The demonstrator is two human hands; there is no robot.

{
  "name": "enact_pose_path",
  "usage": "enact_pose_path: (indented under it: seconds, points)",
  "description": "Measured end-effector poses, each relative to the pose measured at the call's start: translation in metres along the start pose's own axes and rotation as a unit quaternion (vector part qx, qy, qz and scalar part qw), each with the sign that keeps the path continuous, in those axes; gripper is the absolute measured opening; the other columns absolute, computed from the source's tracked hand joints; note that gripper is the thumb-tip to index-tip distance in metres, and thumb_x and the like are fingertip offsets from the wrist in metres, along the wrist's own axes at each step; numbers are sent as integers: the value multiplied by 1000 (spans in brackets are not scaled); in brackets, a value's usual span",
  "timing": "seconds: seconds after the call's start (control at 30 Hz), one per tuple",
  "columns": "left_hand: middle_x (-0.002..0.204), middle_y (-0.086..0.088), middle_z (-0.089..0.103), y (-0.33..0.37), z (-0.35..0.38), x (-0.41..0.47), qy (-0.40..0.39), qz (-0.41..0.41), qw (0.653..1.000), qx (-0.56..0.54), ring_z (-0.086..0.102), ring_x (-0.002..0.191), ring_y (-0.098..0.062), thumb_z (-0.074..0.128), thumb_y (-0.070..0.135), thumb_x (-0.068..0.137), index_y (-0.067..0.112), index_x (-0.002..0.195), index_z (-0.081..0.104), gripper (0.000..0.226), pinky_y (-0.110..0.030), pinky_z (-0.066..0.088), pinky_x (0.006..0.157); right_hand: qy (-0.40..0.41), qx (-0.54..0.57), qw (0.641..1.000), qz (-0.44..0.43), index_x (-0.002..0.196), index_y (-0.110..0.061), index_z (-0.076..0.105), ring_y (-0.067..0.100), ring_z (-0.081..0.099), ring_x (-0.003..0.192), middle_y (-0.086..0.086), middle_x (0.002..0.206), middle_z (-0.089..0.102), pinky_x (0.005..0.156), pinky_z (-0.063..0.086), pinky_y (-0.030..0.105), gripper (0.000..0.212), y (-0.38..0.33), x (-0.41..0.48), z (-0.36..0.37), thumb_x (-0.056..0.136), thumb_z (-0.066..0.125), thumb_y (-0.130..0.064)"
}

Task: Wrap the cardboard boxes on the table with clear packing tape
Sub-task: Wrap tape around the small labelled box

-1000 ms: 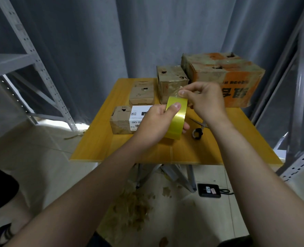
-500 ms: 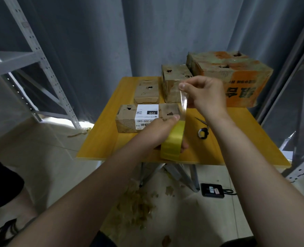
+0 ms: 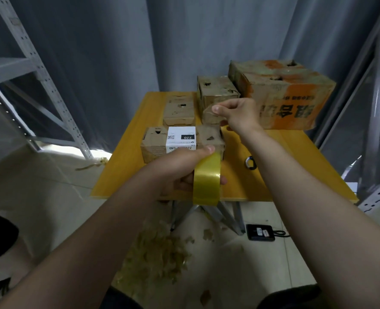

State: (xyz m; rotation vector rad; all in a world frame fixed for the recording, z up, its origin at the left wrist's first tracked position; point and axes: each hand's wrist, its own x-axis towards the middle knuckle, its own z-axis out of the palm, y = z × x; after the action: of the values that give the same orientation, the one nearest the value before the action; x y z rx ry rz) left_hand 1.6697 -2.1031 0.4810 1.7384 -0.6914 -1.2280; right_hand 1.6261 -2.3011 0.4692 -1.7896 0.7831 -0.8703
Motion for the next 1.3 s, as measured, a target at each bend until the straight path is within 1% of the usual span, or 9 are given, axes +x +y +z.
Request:
enact_pose_path:
  seconds: [0.13, 0.23, 0.3, 0.43, 0.53, 0.8, 0.93, 1.13, 1.3]
  points:
    - [91, -9, 80, -1, -4, 5, 3, -18, 999, -34, 77, 77, -25, 61, 45, 101, 19, 112, 62, 28, -37, 62, 73, -27, -32, 999, -5, 94, -11, 80, -18, 60, 60, -12, 83, 71, 55, 41, 3, 10, 13, 18, 3, 91, 79, -21]
    - [67, -1, 73, -1, -5, 13, 26, -21, 998, -48, 69, 52, -16, 67, 40, 99, 18, 103, 63, 22, -28, 57, 53, -49, -42, 998, 1, 97, -11, 81, -11, 63, 73, -11, 90, 74, 67, 46, 10, 13, 19, 25, 7, 91, 79, -22]
    - [63, -1, 71, -1, -5, 16, 25, -23, 998, -49, 67, 47, -13, 65, 36, 100, 18, 99, 63, 19, -25, 56, 48, -80, -44, 995, 37, 88, -19, 79, -4, 64, 77, -13, 84, 73, 63, 45, 14, 5, 26, 27, 10, 90, 80, -24]
    - [76, -5, 76, -3, -6, 13, 7, -39, 998, -49, 72, 59, -17, 65, 35, 100, 17, 100, 65, 18, -31, 61, 62, -92, -35, 993, 66, 79, -22, 75, 1, 65, 68, -9, 79, 73, 54, 47, 15, 13, 36, 17, 12, 90, 81, -24]
    - [84, -8, 77, -9, -6, 5, -13, -66, 997, -45, 74, 66, -20, 67, 36, 98, 15, 107, 65, 23, -36, 62, 71, -84, 7, 992, 90, 82, -17, 75, 11, 71, 79, -2, 90, 77, 64, 55, 24, 11, 35, 0, 9, 90, 80, -22]
    - [82, -4, 72, -36, 6, -34, -43, -61, 997, -29, 70, 66, -16, 64, 38, 99, 22, 122, 62, 28, -32, 60, 69, -76, 38, 990, 115, 77, -19, 75, 24, 73, 85, 5, 92, 78, 81, 61, 45, 15, 30, -54, 4, 87, 83, -26]
    - [73, -2, 73, -37, 7, -52, -52, -53, 997, -34, 70, 56, -12, 62, 36, 101, 25, 127, 58, 29, -26, 59, 51, -80, 42, 989, 113, 81, -21, 75, 21, 70, 85, 1, 92, 76, 74, 57, 40, 13, 21, -70, 1, 89, 81, -29]
    - [89, -5, 74, -39, 21, -50, -73, -56, 994, -63, 73, 70, -18, 63, 37, 101, 21, 132, 61, 36, -31, 62, 62, -95, 7, 992, 88, 84, -19, 73, 9, 63, 75, -6, 82, 71, 62, 47, 23, 14, 7, -77, -1, 94, 76, -27]
    - [74, -1, 74, -38, 31, -48, -88, -66, 991, -83, 72, 63, -14, 62, 37, 101, 16, 104, 68, 22, -29, 61, 63, -91, -13, 993, 74, 79, -19, 72, 2, 59, 66, -6, 79, 69, 47, 41, 11, 16, 5, -76, -7, 94, 77, -25]
